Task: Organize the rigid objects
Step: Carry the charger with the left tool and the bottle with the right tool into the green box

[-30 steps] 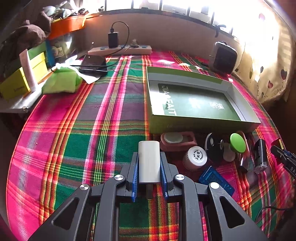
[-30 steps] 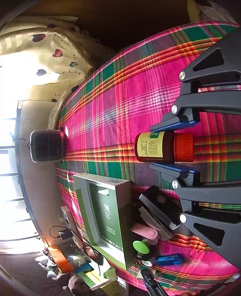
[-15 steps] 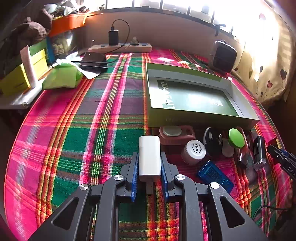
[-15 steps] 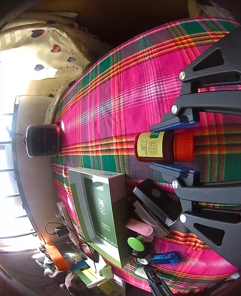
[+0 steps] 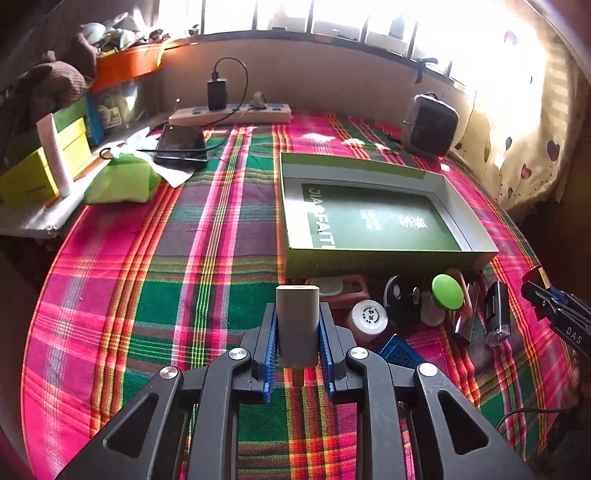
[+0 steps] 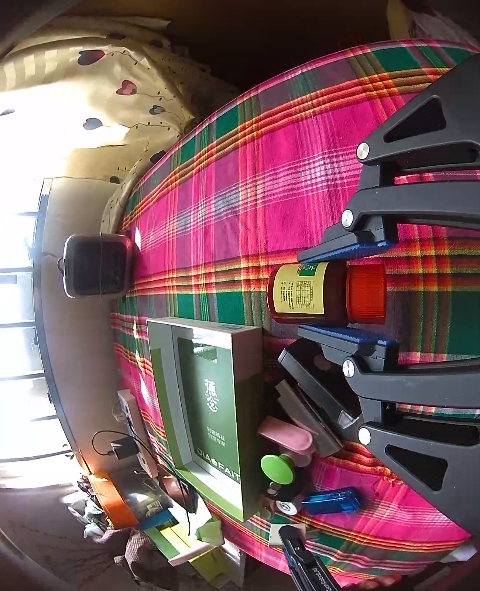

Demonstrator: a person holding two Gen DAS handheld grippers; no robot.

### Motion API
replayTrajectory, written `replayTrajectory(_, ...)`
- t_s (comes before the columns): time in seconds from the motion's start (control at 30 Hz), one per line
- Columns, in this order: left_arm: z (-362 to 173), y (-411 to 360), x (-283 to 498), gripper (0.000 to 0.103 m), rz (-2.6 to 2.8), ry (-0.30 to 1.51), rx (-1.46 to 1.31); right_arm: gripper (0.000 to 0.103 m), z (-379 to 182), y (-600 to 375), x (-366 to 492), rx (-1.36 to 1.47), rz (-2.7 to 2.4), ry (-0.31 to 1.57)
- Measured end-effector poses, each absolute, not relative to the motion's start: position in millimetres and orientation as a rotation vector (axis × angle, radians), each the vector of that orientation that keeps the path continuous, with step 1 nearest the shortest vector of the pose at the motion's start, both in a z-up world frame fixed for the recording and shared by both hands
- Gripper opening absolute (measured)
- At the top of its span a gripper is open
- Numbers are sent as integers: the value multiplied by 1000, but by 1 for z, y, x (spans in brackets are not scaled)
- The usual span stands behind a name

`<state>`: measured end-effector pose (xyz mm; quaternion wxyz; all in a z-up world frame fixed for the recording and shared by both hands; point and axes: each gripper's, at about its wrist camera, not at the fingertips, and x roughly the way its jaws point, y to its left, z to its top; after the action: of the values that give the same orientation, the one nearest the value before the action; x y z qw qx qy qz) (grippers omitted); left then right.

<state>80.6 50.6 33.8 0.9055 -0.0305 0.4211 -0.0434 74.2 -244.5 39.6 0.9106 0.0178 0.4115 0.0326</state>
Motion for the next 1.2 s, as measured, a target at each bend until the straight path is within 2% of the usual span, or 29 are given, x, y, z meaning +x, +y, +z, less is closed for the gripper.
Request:
replayTrajectory(0.67,61,32,139,19,-201,841,-68,33,70,-212,133,3,212,842)
replayTrajectory(1.2,35,11,197,19,-210,913,-32,33,47,-179,199,-53,267,937)
